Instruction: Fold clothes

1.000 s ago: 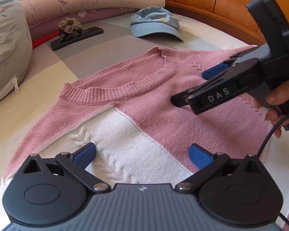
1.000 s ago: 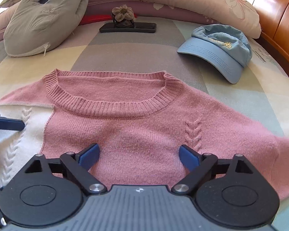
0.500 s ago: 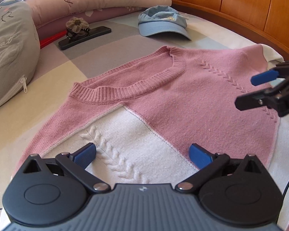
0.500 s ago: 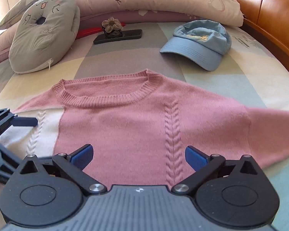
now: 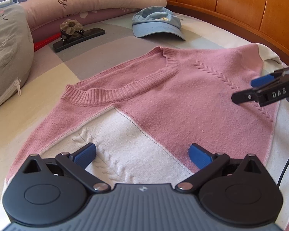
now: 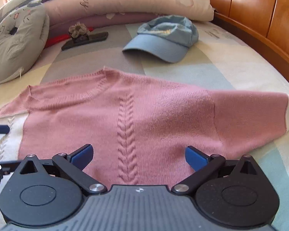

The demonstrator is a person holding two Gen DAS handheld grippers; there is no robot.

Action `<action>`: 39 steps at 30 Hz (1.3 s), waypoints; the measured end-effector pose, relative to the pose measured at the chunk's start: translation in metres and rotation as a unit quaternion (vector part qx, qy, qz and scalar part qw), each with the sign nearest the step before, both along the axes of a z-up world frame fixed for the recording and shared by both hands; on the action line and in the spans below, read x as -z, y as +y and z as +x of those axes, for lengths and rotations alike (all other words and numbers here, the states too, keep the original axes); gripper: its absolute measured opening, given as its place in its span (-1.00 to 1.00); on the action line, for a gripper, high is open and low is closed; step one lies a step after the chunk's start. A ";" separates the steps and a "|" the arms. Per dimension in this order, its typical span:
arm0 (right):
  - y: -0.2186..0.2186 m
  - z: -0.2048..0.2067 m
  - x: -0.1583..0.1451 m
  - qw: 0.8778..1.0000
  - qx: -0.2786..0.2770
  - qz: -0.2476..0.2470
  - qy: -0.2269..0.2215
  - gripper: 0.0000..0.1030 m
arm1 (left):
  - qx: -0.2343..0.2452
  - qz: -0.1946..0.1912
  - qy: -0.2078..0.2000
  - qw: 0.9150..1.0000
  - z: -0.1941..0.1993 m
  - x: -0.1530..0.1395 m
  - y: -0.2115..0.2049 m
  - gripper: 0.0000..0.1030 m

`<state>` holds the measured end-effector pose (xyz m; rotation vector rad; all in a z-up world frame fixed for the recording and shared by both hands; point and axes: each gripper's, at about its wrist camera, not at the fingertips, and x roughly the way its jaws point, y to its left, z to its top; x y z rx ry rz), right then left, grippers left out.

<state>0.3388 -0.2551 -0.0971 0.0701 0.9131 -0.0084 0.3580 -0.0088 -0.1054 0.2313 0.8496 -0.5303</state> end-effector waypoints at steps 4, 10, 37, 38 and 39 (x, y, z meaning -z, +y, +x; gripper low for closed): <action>-0.011 -0.042 -0.004 1.000 0.019 0.007 -0.011 1.00 | -0.001 0.000 -0.001 1.000 0.000 0.000 -0.001 0.99; -0.007 -0.135 -0.021 1.000 0.005 0.010 -0.021 1.00 | 0.006 0.027 -0.030 0.999 -0.011 -0.005 -0.016 0.99; -0.002 -0.230 -0.012 0.995 -0.097 -0.026 0.024 1.00 | 0.082 0.145 -0.030 0.986 -0.216 -0.016 -0.045 0.99; 0.004 -0.234 -0.009 0.993 -0.107 -0.039 0.031 1.00 | 0.069 0.143 -0.021 0.987 -0.221 -0.017 -0.041 0.99; 0.008 -0.239 -0.009 0.992 -0.114 -0.050 0.029 1.00 | 0.056 0.141 -0.013 0.988 -0.226 -0.018 -0.037 0.99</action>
